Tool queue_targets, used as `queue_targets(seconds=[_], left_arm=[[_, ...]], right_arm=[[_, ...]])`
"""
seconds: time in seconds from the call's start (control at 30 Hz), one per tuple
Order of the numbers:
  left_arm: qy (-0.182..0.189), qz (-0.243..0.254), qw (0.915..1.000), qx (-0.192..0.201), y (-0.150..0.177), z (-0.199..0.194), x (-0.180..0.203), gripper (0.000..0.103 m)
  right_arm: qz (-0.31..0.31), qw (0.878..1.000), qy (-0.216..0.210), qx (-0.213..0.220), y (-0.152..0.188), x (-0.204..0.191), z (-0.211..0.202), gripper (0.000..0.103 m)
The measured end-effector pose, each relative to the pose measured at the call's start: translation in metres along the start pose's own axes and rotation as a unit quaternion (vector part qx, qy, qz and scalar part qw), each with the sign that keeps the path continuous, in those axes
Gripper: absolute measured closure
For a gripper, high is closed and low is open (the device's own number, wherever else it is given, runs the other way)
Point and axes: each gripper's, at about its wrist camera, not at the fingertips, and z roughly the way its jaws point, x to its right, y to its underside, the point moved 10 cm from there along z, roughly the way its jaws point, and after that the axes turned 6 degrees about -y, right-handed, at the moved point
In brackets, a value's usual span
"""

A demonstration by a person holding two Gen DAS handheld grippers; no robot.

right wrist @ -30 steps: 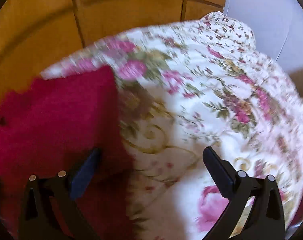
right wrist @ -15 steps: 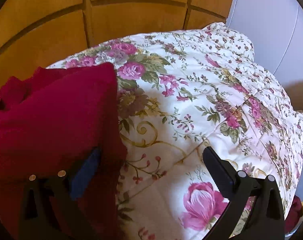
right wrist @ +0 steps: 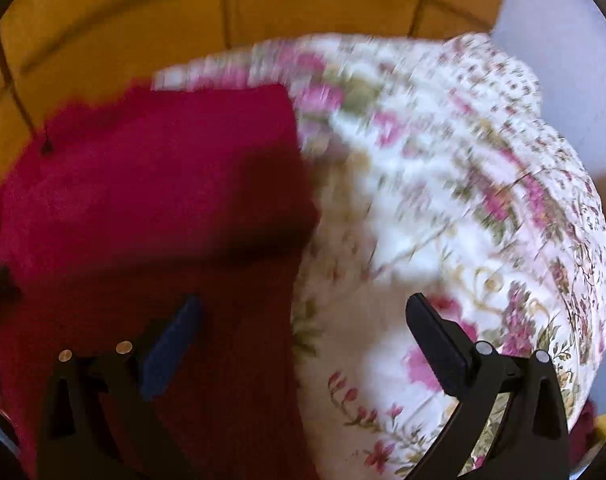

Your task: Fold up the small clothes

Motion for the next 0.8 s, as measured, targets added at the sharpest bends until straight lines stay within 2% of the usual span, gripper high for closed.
queue_targets(seconds=[0.07, 0.17, 0.27, 0.33, 0.4, 0.5, 0.57, 0.63, 0.67, 0.77, 0.8], left_arm=[[0.011, -0.016, 0.9998, 0.002, 0.005, -0.012, -0.003, 0.004], [0.041, -0.061, 0.9972, 0.010, 0.011, -0.034, -0.016, 0.004], [0.062, -0.114, 0.9912, 0.026, 0.015, -0.062, -0.040, 0.004], [0.059, -0.134, 0.9883, 0.041, 0.014, -0.076, -0.059, 0.004], [0.037, -0.167, 0.9835, 0.061, 0.013, -0.092, -0.089, 0.004], [0.008, -0.235, 0.9687, 0.080, 0.018, -0.106, -0.142, 0.004], [-0.011, -0.281, 0.9569, 0.073, 0.025, -0.106, -0.176, 0.004], [-0.018, -0.331, 0.9411, 0.066, 0.033, -0.102, -0.205, 0.004], [-0.018, -0.361, 0.9303, 0.059, 0.037, -0.098, -0.218, 0.005], [0.006, -0.434, 0.8998, 0.044, 0.045, -0.084, -0.241, 0.014], [0.010, -0.442, 0.8953, 0.054, 0.040, -0.084, -0.244, 0.018]], right_arm=[[0.024, 0.999, -0.021, 0.007, 0.002, 0.003, 0.002, 0.002], [0.062, 0.997, -0.052, -0.005, 0.006, 0.008, 0.006, 0.002], [0.055, 0.997, -0.049, -0.003, 0.005, 0.006, 0.004, 0.002], [0.055, 0.997, -0.046, 0.001, 0.006, 0.004, 0.003, 0.002], [0.055, 0.997, -0.046, 0.003, 0.005, 0.003, 0.002, 0.002], [0.055, 0.997, -0.047, 0.005, 0.006, 0.003, 0.002, 0.002], [0.054, 0.997, -0.046, 0.009, 0.006, 0.003, 0.001, 0.002], [0.053, 0.997, -0.045, 0.014, 0.007, 0.003, 0.000, 0.002], [0.053, 0.997, -0.045, 0.016, 0.007, 0.003, 0.000, 0.002], [0.054, 0.997, -0.045, 0.017, 0.008, 0.003, 0.000, 0.002], [0.054, 0.997, -0.045, 0.018, 0.009, 0.002, -0.001, 0.002]])
